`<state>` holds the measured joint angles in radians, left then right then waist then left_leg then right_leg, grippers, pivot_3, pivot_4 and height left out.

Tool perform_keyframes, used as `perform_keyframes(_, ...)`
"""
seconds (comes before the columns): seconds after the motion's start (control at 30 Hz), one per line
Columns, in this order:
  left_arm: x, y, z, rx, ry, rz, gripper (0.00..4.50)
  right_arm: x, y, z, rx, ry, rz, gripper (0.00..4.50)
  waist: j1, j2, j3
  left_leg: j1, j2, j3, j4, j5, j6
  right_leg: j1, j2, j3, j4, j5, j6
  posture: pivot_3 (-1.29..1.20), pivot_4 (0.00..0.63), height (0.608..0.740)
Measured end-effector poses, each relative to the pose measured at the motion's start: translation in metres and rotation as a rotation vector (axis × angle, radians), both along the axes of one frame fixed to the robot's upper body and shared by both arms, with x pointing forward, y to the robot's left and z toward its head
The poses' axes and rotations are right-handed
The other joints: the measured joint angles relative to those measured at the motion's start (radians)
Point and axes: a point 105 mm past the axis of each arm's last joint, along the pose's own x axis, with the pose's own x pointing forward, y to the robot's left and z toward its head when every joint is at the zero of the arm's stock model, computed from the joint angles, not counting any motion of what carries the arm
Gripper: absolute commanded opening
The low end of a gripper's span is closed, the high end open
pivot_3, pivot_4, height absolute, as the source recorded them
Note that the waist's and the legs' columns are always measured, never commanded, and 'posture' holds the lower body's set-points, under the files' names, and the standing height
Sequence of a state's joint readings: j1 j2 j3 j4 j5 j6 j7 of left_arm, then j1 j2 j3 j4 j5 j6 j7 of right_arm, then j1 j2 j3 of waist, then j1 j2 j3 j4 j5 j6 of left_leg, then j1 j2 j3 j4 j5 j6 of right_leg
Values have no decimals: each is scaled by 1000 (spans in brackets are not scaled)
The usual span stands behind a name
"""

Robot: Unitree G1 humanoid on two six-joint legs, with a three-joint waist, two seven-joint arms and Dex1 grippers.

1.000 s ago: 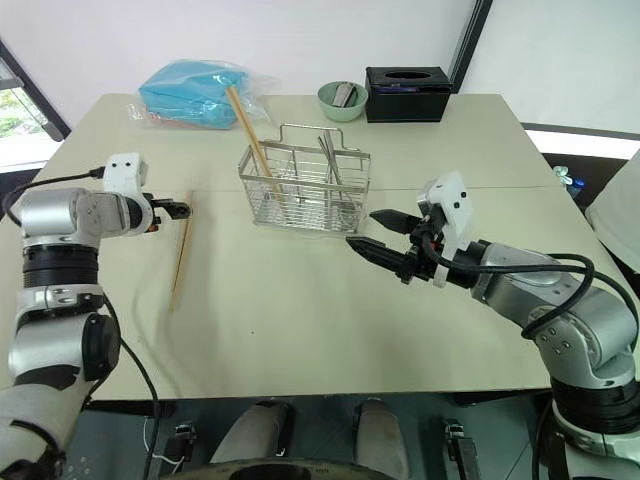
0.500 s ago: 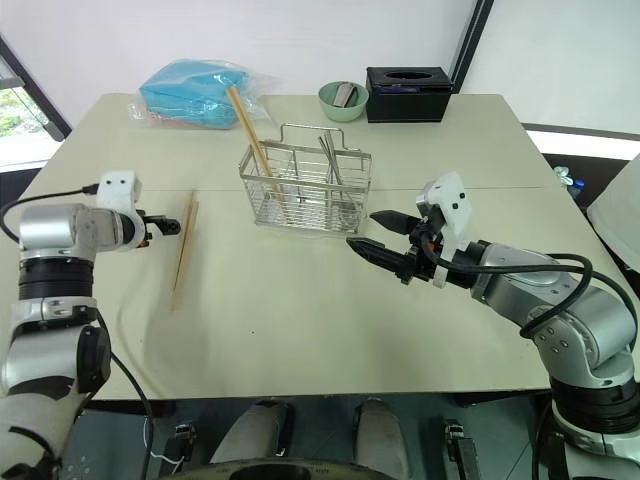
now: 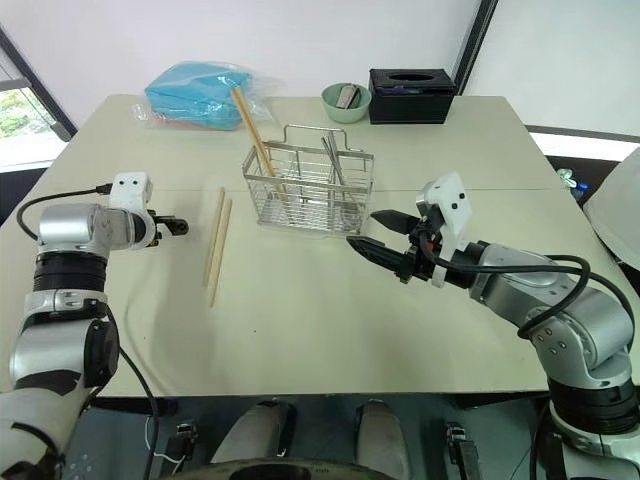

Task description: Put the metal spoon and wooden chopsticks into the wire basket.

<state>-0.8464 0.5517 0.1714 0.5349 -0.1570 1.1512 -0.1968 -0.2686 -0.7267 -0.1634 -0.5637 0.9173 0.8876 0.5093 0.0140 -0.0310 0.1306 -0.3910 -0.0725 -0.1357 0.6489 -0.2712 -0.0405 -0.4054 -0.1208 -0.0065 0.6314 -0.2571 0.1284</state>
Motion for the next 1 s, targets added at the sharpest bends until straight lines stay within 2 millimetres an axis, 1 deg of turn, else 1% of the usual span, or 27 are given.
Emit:
perform_keyframes(0.07, 4, -8, 11, -26, -30, -14, 4472, -1, -1, -3, -7, 10, 5, 3381, 1, -2, 1, -1, 0, -1, 0, 0, 0, -1, 0, 0, 0, 0, 0, 0, 150, 654)
perform_keyframes(0.2, 17, -39, 49, -132, -171, -87, 4472, -2, -3, -3, -26, 10, 13, 3381, -1, -2, 1, -1, -1, 0, 0, 0, 0, 0, -1, 0, -1, 0, 0, 0, 150, 654)
perform_keyframes(0.27, 18, -50, 55, -167, -195, -113, 4472, -2, -3, -3, -26, 9, 11, 3381, -2, -2, 1, -1, 0, 0, -1, 0, 0, 0, -1, 0, -1, 0, 0, 0, 150, 654)
perform_keyframes(0.3, 18, -57, 54, -183, -187, -126, 4472, -2, -3, -3, -26, 8, 8, 3381, -4, -2, 1, -1, 0, 0, -1, 0, 0, 0, -1, 0, -1, 0, 0, 0, 150, 654)
perform_keyframes(0.33, 18, -66, 47, -200, -162, -142, 4472, -1, -3, -4, -21, 4, -4, 3381, -4, -2, 2, -1, 0, 0, -1, 0, 0, -1, 0, 0, -1, 0, 0, 0, 150, 654)
perform_keyframes(0.47, 16, -70, 35, -189, -111, -139, 4472, -1, -3, -7, -12, 4, -26, 3381, -3, -2, 2, 0, 1, 0, 0, 0, 0, -1, 1, 0, 0, 0, 0, 0, 150, 654)
perform_keyframes(0.63, 13, -70, 16, -137, -17, -135, 4472, -6, -1, -10, -11, 1, -33, 3381, -1, -2, 2, -1, 0, 0, 0, 0, 0, 0, 1, 0, 0, 0, 0, 0, 150, 654)
perform_keyframes(0.73, 14, -67, 13, -107, -6, -128, 4472, -8, -3, -10, -11, -2, -50, 3381, 0, -2, 2, -1, 0, 0, 0, 0, 0, 0, 0, 0, 0, 0, 0, 0, 150, 654)
perform_keyframes(0.87, 16, -62, 15, -84, -10, -122, 4472, -8, -8, -13, -11, 8, -75, 3381, -1, -2, 2, -1, 0, 0, 0, 0, 0, 0, 0, 0, 0, 0, 0, 0, 150, 654)
perform_keyframes(1.0, 16, -65, 13, -67, 3, -140, 4472, -8, -10, -12, -10, 2, -92, 3381, -1, -2, 2, 0, 0, 0, 0, 0, 0, 0, 0, 0, 0, 0, 0, 0, 150, 654)
